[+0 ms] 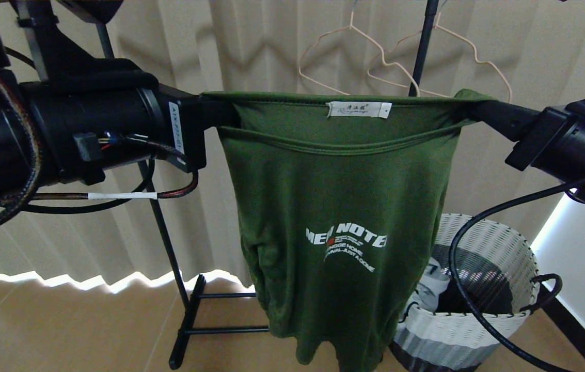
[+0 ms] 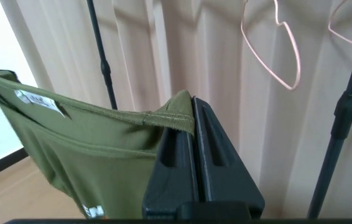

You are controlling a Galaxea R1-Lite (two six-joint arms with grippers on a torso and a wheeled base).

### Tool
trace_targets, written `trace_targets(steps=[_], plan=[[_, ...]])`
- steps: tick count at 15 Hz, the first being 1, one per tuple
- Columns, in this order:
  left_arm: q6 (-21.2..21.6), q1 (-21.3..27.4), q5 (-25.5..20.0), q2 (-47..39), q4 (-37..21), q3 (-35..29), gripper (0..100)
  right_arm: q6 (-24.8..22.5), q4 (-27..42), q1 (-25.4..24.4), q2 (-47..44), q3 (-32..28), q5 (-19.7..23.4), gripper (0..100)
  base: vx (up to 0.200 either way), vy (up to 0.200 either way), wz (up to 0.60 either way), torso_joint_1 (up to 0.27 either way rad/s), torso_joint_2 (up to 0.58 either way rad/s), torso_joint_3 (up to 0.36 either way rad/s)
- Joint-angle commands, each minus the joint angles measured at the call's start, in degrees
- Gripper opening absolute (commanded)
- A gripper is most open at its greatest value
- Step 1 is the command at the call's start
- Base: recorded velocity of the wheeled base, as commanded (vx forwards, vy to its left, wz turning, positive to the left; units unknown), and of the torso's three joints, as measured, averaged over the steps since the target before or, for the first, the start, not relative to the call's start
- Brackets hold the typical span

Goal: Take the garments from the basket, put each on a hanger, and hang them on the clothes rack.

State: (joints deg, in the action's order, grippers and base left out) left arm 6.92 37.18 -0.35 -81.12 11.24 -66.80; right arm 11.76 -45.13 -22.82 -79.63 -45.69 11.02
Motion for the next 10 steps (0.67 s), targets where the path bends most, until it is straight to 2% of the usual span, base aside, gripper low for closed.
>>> trace_targets(steps=[1, 7, 8, 10], plan=[[0.02, 0.00, 0.00, 1.05, 0.01, 0.45, 0, 0.01, -0.05, -0.03, 0.09, -0.01, -0.03, 0, 0.000, 0.000, 0.00, 0.000, 0.00, 0.000], [0.11, 0.00, 0.00, 1.49, 0.10, 1.24, 0, 0.01, 0.48, -0.03, -0.09, -0.63, -0.30, 0, 0.000, 0.000, 0.00, 0.000, 0.00, 0.000], [0.11, 0.00, 0.00, 1.49, 0.10, 1.24, 0, 0.01, 0.48, -0.03, 0.00, -0.63, -0.30, 100, 0.000, 0.000, 0.00, 0.000, 0.00, 0.000], [0.11, 0.00, 0.09, 1.31, 0.19, 1.33, 0, 0.01, 0.57, -0.03, 0.18, 0.08, -0.21, 100, 0.000, 0.000, 0.00, 0.000, 0.00, 0.000]])
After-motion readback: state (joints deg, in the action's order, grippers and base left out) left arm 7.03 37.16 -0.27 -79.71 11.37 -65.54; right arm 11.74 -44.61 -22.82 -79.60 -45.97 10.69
